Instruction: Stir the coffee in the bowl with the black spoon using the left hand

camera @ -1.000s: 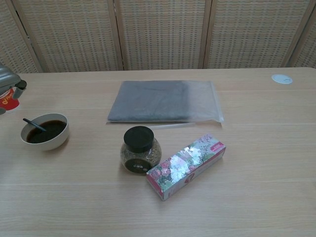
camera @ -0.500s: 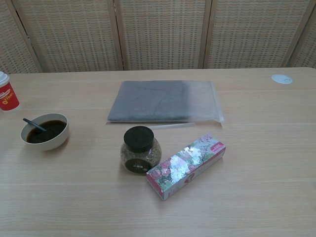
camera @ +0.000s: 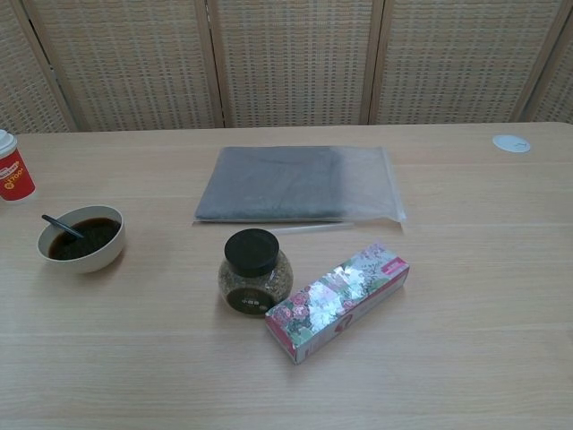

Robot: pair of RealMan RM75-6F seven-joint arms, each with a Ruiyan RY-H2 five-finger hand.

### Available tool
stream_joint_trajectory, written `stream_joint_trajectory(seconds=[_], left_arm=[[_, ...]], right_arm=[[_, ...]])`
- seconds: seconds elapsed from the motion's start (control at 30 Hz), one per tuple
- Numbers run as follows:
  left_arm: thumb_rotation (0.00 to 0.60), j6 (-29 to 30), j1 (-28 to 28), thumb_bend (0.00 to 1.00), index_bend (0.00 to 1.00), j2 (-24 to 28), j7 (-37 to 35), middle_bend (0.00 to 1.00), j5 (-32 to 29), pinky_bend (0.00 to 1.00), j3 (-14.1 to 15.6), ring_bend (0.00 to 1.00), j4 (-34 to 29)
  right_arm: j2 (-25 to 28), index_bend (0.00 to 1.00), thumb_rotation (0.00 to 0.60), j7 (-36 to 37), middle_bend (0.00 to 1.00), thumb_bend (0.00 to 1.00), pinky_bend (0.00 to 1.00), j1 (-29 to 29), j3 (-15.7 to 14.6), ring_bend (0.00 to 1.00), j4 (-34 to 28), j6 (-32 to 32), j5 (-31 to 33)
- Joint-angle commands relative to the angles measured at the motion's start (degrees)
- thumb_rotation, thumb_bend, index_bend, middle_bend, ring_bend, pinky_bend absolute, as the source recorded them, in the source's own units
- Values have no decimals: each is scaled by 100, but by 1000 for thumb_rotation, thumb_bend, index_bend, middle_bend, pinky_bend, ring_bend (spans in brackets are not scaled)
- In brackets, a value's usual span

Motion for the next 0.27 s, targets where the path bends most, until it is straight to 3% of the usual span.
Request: stream_joint_trajectory(seconds=[0.03,0.27], left_arm=[[600,132,241,272,63,-94,-310,170,114,297,62,149,170],[600,133,544,271,31,-154,-956,136,148,257,93,123,291]], right_arm=[[3,368,600,-14,226,383,135,6,-3,60,-14,-5,-2],[-8,368,600,-36,226,383,135,27,-18,61,-49,-3,-32]])
